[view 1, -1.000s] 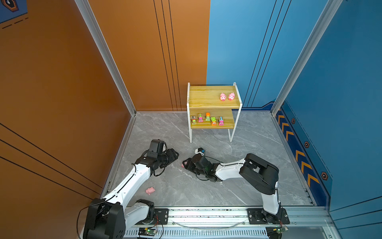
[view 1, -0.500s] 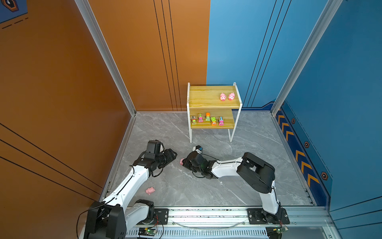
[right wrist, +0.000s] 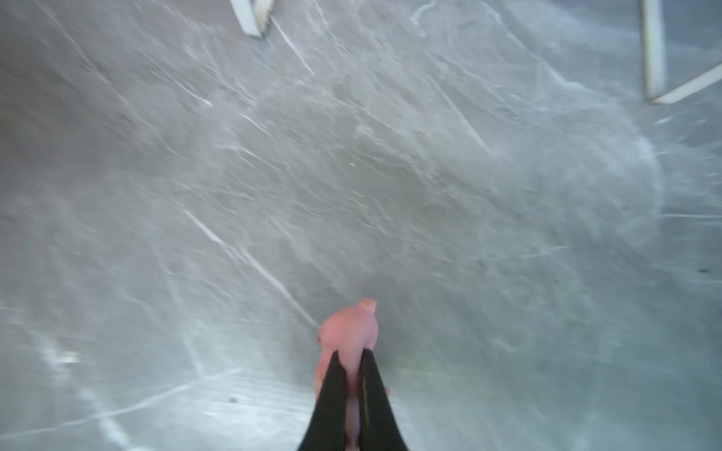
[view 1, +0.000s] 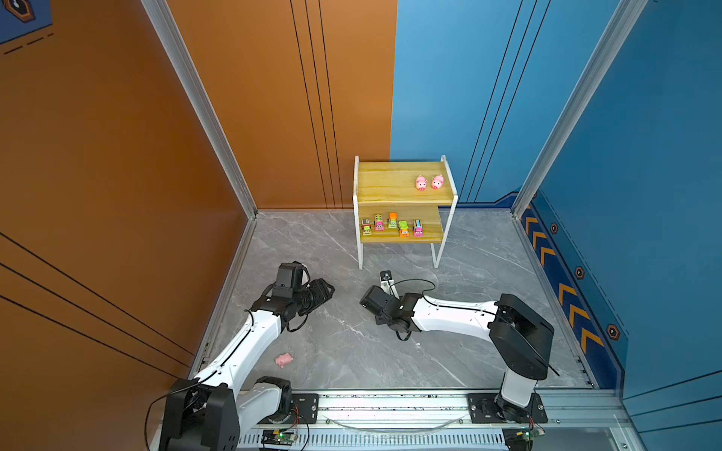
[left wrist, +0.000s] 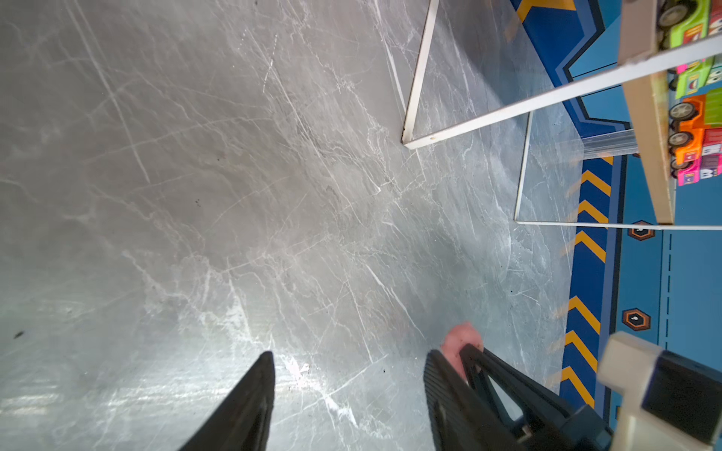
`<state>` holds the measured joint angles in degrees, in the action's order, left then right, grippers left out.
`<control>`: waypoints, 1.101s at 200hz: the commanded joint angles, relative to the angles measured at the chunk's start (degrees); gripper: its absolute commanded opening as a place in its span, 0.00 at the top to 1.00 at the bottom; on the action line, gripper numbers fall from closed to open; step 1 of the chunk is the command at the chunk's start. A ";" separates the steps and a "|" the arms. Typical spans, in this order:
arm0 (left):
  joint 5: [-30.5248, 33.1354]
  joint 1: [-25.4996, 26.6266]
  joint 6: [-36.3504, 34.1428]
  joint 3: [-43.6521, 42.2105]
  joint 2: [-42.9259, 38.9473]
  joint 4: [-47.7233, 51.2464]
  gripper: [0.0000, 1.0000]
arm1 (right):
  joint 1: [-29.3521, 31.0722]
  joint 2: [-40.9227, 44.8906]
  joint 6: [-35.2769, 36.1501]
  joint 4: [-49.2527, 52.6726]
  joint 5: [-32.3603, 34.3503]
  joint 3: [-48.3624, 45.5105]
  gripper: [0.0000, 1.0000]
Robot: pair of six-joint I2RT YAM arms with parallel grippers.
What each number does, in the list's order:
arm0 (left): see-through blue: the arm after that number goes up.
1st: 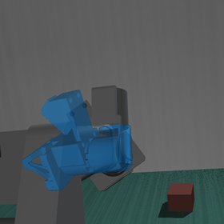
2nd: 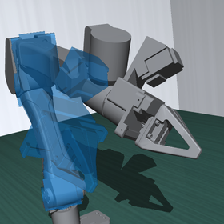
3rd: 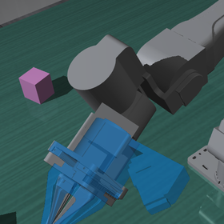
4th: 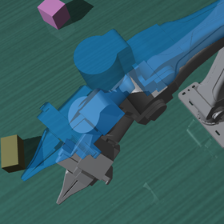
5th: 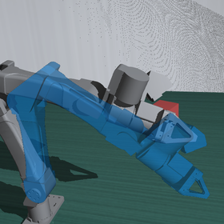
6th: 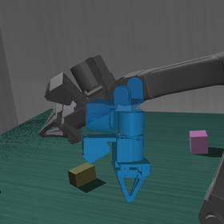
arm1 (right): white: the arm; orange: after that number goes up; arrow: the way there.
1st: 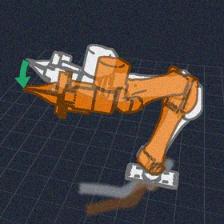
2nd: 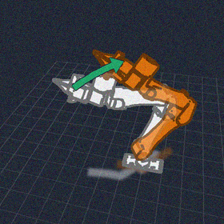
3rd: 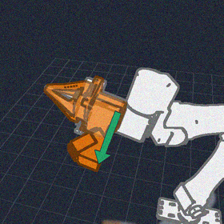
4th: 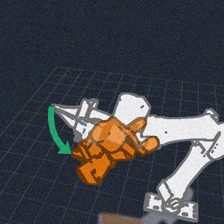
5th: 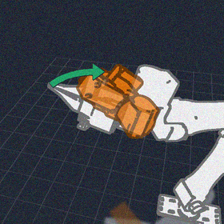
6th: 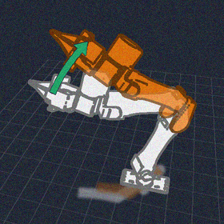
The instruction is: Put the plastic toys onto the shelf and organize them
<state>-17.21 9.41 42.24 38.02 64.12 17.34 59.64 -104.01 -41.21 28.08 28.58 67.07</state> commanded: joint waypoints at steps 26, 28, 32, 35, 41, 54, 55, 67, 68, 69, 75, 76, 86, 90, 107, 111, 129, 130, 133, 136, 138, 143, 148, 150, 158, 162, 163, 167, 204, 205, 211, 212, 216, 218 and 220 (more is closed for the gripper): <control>-1.36 -0.39 -1.63 2.06 1.27 -0.21 0.38 | 0.07 -3.54 9.95 15.37 11.41 1.65 0.90; -1.40 -0.45 -1.63 2.12 1.32 -0.23 0.38 | 0.11 -3.96 10.06 15.55 11.48 1.95 0.91; -1.42 -0.41 -1.63 2.14 1.29 -0.21 0.38 | 0.19 -4.60 10.22 15.82 11.45 2.51 0.90; -1.41 -0.48 -1.63 2.15 1.28 -0.16 0.38 | 0.28 -5.08 10.42 15.95 11.37 2.87 0.90; -1.47 -0.47 -1.72 2.15 1.28 -0.20 0.38 | 0.43 -6.05 10.60 15.97 11.06 3.61 0.89; -1.42 -0.45 -1.80 2.06 1.11 -0.15 0.38 | 0.85 -7.90 10.80 15.98 10.76 5.22 0.86; -1.38 -0.45 -1.81 2.06 1.10 -0.18 0.38 | 0.89 -8.02 10.80 16.01 10.73 5.33 0.86; -1.42 -0.61 -1.90 1.94 1.10 -0.20 0.38 | 1.25 -9.42 10.75 15.89 10.35 6.69 0.83; -1.42 -0.62 -1.90 1.96 1.10 -0.20 0.38 | 1.26 -9.53 10.73 15.93 10.31 6.81 0.82; -1.42 -0.62 -1.90 1.92 1.05 -0.20 0.38 | 1.27 -9.63 10.72 15.94 10.25 6.96 0.81; -1.48 -0.62 -1.90 1.90 1.14 -0.19 0.38 | 1.35 -9.88 10.56 15.92 9.87 7.36 0.77; -1.49 -0.62 -1.90 1.85 1.12 -0.20 0.38 | 1.36 -9.89 10.55 15.94 9.81 7.50 0.76; -1.59 -0.64 -1.90 1.80 1.18 -0.20 0.38 | 1.61 -10.14 10.28 15.95 9.26 8.43 0.68; -1.60 -0.64 -1.90 1.74 1.19 -0.20 0.38 | 1.77 -10.10 10.29 15.92 9.01 8.75 0.65; -1.59 -0.79 -1.90 1.67 1.08 -0.41 0.38 | 2.38 -10.06 9.98 15.85 8.07 10.20 0.59; -1.58 -0.72 -1.90 1.68 1.10 -0.45 0.38 | 2.41 -10.07 9.80 15.73 7.48 10.50 0.58; -1.69 -0.95 -1.81 1.62 1.10 -0.88 0.38 | 2.33 -9.50 8.77 13.50 3.87 10.56 0.56; -1.73 -0.92 -1.81 1.58 1.10 -0.85 0.38 | 2.33 -9.48 8.69 13.32 3.69 10.46 0.56; -1.72 -0.92 -1.81 1.55 1.10 -0.97 0.38 | 2.19 -9.36 8.43 12.84 2.93 10.26 0.56; -1.74 -0.92 -1.81 1.43 1.10 -0.92 0.38 | 2.21 -9.24 8.27 12.26 2.05 10.08 0.56; -1.81 -0.96 -1.81 1.44 1.10 -1.06 0.38 | 2.19 -9.16 8.10 11.98 1.62 9.94 0.56; -1.90 -1.04 -1.76 1.40 1.10 -1.16 0.38 | 2.11 -8.93 7.63 11.11 0.51 9.65 0.56; -1.94 -1.09 -1.68 1.36 1.05 -1.16 0.38 | 2.07 -8.71 7.18 10.26 -0.51 9.31 0.56; -2.01 -1.07 -1.71 1.29 1.02 -1.15 0.38 | 2.06 -8.64 7.00 10.01 -0.91 9.18 0.56; -2.11 -1.16 -1.72 1.19 0.93 -1.13 0.38 | 2.06 -8.38 6.07 9.16 -2.18 8.80 0.56; -2.18 -1.19 -1.69 1.06 0.88 -1.16 0.38 | 2.06 -8.26 5.72 8.76 -2.94 8.58 0.56; -2.20 -1.26 -1.66 1.03 0.86 -1.16 0.38 | 2.06 -8.20 5.67 8.71 -3.06 8.51 0.56; -2.21 -1.25 -1.71 0.94 0.75 -1.25 0.38 | 2.10 -8.12 5.26 8.26 -3.59 8.29 0.56; -2.33 -1.56 -1.72 0.64 0.13 -1.26 0.38 | 2.81 -5.19 4.01 4.03 -6.04 5.75 0.55; -2.36 -1.53 -1.72 0.60 0.13 -1.26 0.38 | 2.83 -5.00 4.07 3.75 -6.10 5.64 0.55; -2.33 -1.59 -1.72 0.55 0.05 -1.26 0.38 | 2.79 -3.69 4.19 2.50 -6.57 4.79 0.54; -2.36 -1.59 -1.72 0.56 0.00 -1.26 0.38 | 2.78 -3.45 4.20 2.37 -6.59 4.68 0.54; -2.36 -1.54 -1.72 0.65 0.01 -1.25 0.38 | 2.68 -2.49 4.14 1.62 -6.82 4.20 0.54; -2.34 -1.58 -1.72 0.58 0.04 -1.26 0.38 | 2.55 -1.96 4.06 1.34 -6.79 3.94 0.54; -2.35 -1.63 -1.72 0.59 0.04 -1.24 0.38 | 2.49 -1.37 3.97 0.94 -6.85 3.53 0.54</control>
<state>-18.28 8.45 41.41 38.68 65.06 16.88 62.06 -111.87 -35.42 33.61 24.25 73.08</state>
